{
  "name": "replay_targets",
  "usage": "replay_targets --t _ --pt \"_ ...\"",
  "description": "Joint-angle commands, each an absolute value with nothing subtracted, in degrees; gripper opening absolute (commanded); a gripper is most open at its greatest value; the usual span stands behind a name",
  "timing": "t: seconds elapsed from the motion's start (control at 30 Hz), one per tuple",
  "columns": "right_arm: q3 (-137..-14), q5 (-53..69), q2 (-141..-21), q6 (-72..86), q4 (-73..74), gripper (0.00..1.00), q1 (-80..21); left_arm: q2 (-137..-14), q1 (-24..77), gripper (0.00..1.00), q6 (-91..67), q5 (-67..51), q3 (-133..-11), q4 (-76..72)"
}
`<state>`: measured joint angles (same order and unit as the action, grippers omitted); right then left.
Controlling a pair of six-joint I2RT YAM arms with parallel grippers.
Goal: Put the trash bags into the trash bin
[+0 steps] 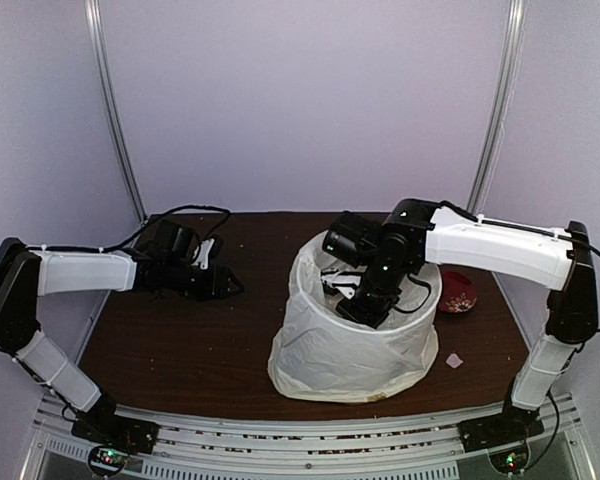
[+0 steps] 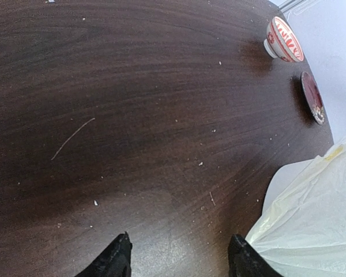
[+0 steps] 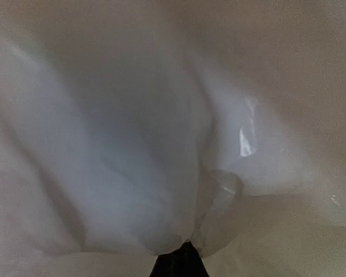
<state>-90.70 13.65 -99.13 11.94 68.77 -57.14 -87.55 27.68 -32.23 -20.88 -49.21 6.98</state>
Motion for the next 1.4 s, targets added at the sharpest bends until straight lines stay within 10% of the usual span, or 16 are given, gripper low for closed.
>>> replay_targets --t 0.0,1.37 --pt "-90.8 13.85 -101.59 11.16 65.99 0.0 -57.47 -88.05 27.23 0.58 -31.51 -21.71 -51.22 6.28" --pt "-72.79 15.95 -119.29 7.91 50.03 0.0 -58.12 -85.15 27.19 0.59 -30.35 -20.49 -54.71 10.16"
